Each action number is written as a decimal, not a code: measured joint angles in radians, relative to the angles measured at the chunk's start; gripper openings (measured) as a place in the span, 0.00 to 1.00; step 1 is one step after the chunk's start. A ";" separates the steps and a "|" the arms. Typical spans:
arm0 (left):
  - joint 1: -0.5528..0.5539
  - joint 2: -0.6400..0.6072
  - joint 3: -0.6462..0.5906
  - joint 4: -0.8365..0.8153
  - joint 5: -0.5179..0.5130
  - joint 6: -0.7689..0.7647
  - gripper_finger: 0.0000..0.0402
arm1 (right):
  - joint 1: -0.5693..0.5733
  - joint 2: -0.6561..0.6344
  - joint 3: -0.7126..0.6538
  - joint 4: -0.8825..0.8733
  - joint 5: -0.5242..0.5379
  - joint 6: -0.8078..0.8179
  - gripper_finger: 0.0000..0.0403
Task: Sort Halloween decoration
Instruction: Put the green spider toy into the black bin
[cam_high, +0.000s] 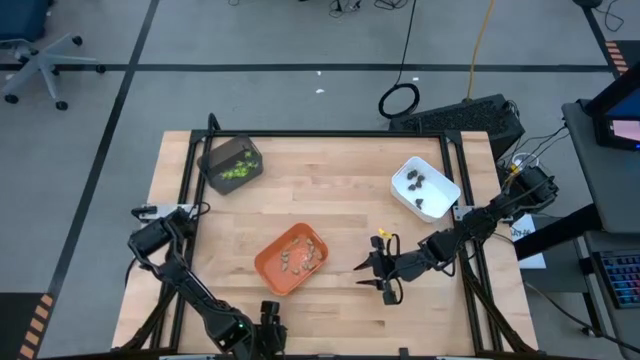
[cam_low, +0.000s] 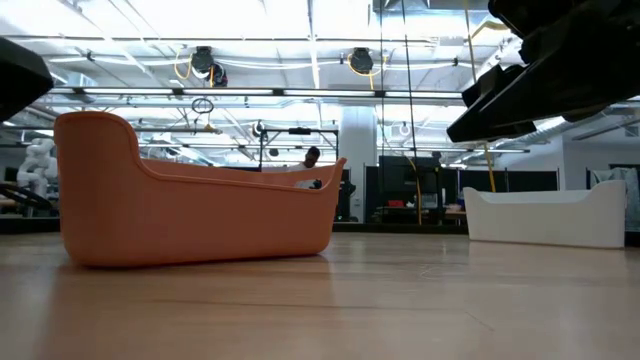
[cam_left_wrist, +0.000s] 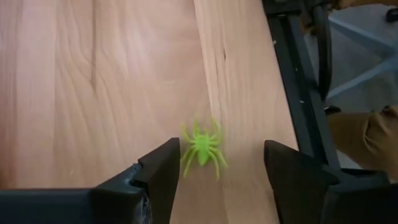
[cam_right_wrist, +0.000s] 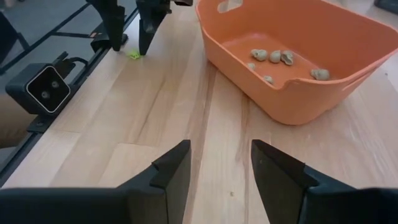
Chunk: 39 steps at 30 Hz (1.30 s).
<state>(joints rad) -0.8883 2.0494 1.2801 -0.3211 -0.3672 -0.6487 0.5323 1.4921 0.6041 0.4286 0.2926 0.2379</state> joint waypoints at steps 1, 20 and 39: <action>0.000 0.003 0.000 0.001 0.001 0.000 0.57 | 0.000 0.000 0.000 0.000 0.000 -0.003 0.39; 0.011 0.012 0.002 0.001 -0.014 0.000 0.07 | 0.000 0.000 0.000 0.000 -0.001 0.004 0.39; 0.013 -0.120 -0.002 -0.005 -0.260 -0.022 0.00 | 0.000 0.000 0.000 0.016 -0.001 0.005 0.39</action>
<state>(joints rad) -0.8757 1.9293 1.2781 -0.3261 -0.6273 -0.6712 0.5323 1.4921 0.6041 0.4446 0.2913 0.2426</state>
